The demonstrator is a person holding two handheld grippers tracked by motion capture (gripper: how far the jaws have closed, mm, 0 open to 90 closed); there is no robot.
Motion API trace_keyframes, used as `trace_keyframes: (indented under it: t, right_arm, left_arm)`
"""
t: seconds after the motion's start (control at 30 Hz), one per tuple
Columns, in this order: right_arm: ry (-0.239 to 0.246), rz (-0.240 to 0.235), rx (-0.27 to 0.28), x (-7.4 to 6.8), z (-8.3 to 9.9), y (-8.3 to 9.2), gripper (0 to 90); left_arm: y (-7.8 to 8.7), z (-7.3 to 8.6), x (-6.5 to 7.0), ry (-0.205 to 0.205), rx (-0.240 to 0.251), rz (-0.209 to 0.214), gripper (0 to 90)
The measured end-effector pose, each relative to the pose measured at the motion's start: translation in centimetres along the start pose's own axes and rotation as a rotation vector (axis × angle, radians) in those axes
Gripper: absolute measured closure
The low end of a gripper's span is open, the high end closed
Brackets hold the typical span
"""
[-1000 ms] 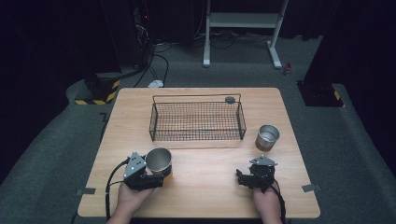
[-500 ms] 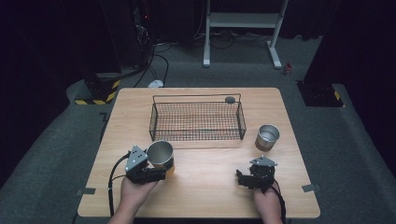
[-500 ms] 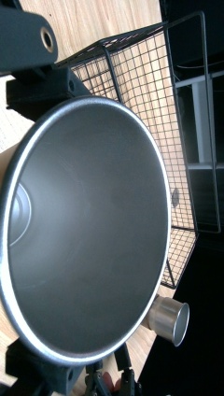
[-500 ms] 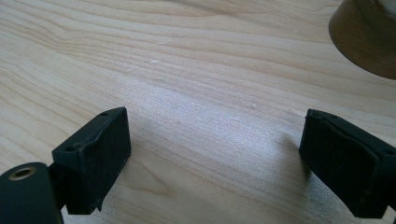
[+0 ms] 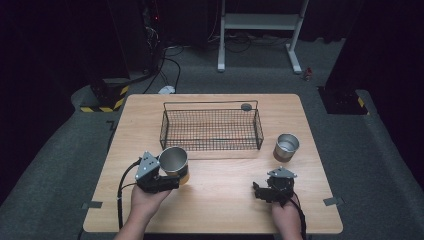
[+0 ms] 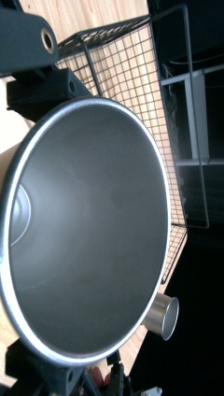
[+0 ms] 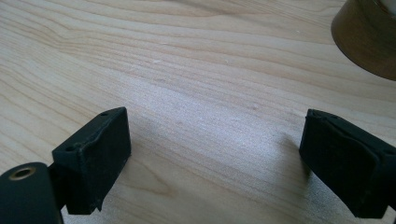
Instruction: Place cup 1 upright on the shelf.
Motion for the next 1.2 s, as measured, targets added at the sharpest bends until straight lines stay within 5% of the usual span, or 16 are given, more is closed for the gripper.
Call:
trace_keyframes:
  t: [0.17,1.2]
  right_arm:
    - [0.002,-0.001,0.000,0.0,0.0,0.0,8.9]
    - [0.008,-0.003,0.001,0.0,0.0,-0.1,8.8]
  left_arm:
    - [-0.2,-0.4,-0.4,0.021,-0.001,-0.007,13.9]
    - [-2.1,-3.9,-2.4,-0.056,0.057,-0.068,13.9]
Point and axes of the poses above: each handheld gripper's, and its own axes: y roughly backward along the jaws, z roughly out of its underside, x roughly to its right, the point moved 5 cm from there along -y, roughly forward along the jaws, and after that the axes turned 14 degrees about -y, right-handed, at the moved point
